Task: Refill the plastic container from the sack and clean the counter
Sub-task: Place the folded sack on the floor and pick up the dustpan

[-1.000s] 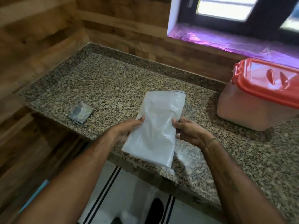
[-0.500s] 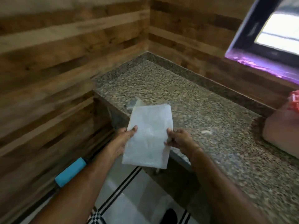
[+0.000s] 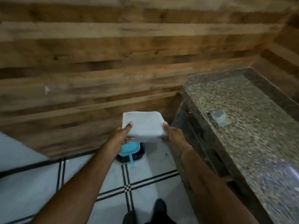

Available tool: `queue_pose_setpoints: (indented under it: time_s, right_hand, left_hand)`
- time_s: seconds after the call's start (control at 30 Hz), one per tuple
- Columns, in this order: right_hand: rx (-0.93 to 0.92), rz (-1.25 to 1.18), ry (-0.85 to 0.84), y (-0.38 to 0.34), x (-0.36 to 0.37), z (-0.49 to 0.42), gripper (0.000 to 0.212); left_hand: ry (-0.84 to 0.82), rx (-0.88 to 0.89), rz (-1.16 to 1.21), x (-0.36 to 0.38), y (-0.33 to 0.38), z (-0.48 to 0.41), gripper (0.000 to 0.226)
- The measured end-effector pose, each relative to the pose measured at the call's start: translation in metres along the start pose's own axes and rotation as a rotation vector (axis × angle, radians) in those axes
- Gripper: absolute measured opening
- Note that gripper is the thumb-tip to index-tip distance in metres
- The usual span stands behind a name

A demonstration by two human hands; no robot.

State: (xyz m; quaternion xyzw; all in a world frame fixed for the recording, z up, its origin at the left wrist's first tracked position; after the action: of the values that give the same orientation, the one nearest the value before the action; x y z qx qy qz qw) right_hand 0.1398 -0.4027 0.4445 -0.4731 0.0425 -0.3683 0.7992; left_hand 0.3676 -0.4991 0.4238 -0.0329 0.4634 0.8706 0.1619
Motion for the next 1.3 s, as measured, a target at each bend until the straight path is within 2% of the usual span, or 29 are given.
queue_pose_setpoints:
  time_s: [0.1,0.2,0.27,0.33,0.37,0.43,0.47,0.53,0.57,0.7,0.8,0.9,1.03,1.1,1.17,1.23,1.3]
  right_hand:
    - [0.036,-0.024,-0.034,0.023,0.032,-0.023,0.015]
    - [0.073,0.018,-0.041,0.046,0.049,-0.048,0.048]
    - [0.108,0.035,-0.068,0.06,0.055,-0.061,0.045]
    - [0.138,0.046,-0.08,0.071,0.059,-0.077,0.025]
    - [0.155,0.054,-0.093,0.079,0.059,-0.087,0.025]
    - [0.205,0.119,-0.135,0.102,0.062,-0.111,0.038]
    - [0.229,0.152,-0.15,0.115,0.062,-0.122,0.044]
    - [0.265,0.211,-0.148,0.142,0.061,-0.144,0.049]
    - [0.277,0.236,-0.144,0.154,0.059,-0.153,0.049]
    - [0.314,0.302,-0.13,0.198,0.056,-0.189,0.04]
    - [0.333,0.302,-0.002,0.252,0.038,-0.234,0.032]
    - [0.427,0.376,0.093,0.32,0.011,-0.28,0.046]
    - [0.607,0.54,0.008,0.42,-0.004,-0.329,0.078]
    - [0.662,0.533,-0.01,0.47,-0.009,-0.352,0.093]
    - [0.677,0.522,-0.026,0.507,-0.01,-0.374,0.099]
    - [0.664,0.468,-0.031,0.543,-0.009,-0.396,0.094]
    - [0.623,0.444,-0.019,0.565,-0.004,-0.415,0.074]
  left_hand:
    - [0.078,-0.053,0.118,-0.032,-0.026,-0.013,0.049]
    - [0.157,-0.084,0.187,-0.05,-0.047,-0.02,0.04]
    - [0.186,-0.096,0.216,-0.055,-0.057,-0.025,0.052]
    - [0.212,-0.119,0.248,-0.057,-0.07,-0.034,0.071]
    - [0.224,-0.145,0.291,-0.058,-0.079,-0.039,0.075]
    - [0.245,-0.243,0.375,-0.056,-0.105,-0.053,0.078]
    - [0.247,-0.29,0.41,-0.054,-0.119,-0.06,0.073]
    - [0.219,-0.371,0.431,-0.051,-0.142,-0.076,0.037]
    - [0.192,-0.407,0.434,-0.049,-0.154,-0.084,0.027]
    - [0.166,-0.503,0.457,-0.046,-0.205,-0.123,0.034]
    - [0.231,-0.534,0.422,-0.047,-0.251,-0.17,0.035]
    - [0.334,-0.498,0.436,-0.049,-0.291,-0.219,0.045]
    - [0.41,-0.474,0.486,-0.043,-0.348,-0.287,0.027]
    - [0.394,-0.462,0.5,-0.032,-0.374,-0.318,0.019]
    - [0.389,-0.462,0.516,-0.026,-0.395,-0.339,0.016]
    - [0.383,-0.477,0.528,-0.025,-0.419,-0.359,0.02]
    - [0.397,-0.481,0.53,-0.03,-0.432,-0.375,0.024]
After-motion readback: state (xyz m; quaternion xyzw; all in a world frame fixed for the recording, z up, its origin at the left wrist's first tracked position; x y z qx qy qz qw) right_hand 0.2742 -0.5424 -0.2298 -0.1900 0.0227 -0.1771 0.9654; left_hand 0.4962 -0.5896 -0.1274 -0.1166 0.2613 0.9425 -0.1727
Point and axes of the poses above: each hand's wrist, its own z-axis away from the middle knuckle, its own x-axis out of the palm, y = z × x, the point moved 7 cm from there along -z, towards the middle knuckle, and after that the axes turned 14 degrees about -z, right-handed, at the moved point
